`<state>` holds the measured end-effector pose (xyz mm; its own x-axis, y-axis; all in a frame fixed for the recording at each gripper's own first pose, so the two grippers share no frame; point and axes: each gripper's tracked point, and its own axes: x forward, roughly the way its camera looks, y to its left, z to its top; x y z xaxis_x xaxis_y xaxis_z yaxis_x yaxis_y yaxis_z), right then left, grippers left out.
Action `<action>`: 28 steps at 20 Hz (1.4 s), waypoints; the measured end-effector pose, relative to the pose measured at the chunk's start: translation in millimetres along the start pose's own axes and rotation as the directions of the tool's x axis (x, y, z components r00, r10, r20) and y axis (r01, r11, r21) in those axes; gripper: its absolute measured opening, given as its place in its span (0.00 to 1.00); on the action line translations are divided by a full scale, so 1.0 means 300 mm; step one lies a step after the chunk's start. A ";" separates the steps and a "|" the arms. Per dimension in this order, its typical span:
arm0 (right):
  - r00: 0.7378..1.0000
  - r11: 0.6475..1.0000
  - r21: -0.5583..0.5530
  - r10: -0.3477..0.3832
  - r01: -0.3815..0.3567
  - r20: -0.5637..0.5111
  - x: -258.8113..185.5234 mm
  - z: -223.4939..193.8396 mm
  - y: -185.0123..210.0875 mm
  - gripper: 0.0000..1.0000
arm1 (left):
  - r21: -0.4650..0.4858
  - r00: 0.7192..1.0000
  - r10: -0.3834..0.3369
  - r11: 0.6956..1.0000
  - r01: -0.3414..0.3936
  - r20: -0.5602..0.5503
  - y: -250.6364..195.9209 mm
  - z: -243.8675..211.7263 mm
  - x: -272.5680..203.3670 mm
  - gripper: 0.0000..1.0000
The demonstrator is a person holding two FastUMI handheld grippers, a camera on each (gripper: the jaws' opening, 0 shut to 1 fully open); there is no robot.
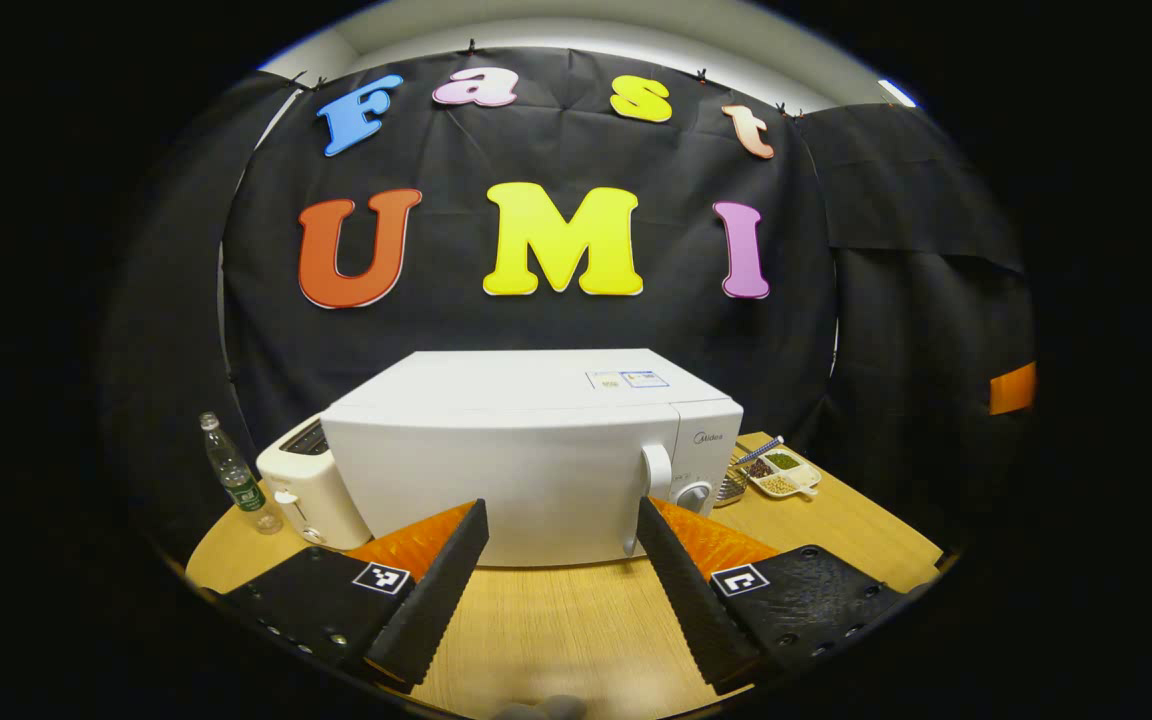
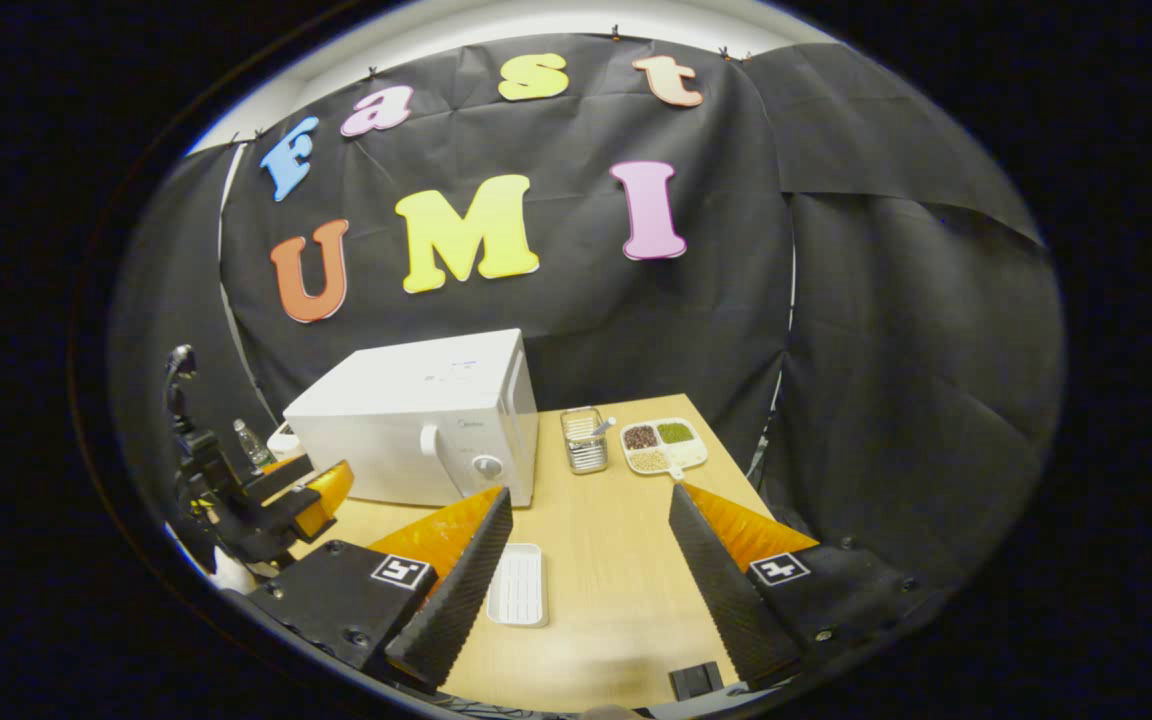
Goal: Open the microwave oven with the left hand, put the food in, and close the microwave oven.
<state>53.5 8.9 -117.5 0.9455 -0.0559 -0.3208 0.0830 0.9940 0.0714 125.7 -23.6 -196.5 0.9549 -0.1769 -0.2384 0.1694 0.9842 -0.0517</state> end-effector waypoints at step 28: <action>0.939 0.996 -0.087 0.059 -0.031 0.338 -0.257 0.362 0.210 0.92 | 0.007 0.940 0.145 0.988 -0.154 0.310 0.193 0.589 -0.556 0.83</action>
<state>19.9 65.7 14.5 0.9994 -0.0253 0.0225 0.0254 0.9997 -0.0012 19.5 64.5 11.7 0.9974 -0.0211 0.0688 0.0217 0.9997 -0.0072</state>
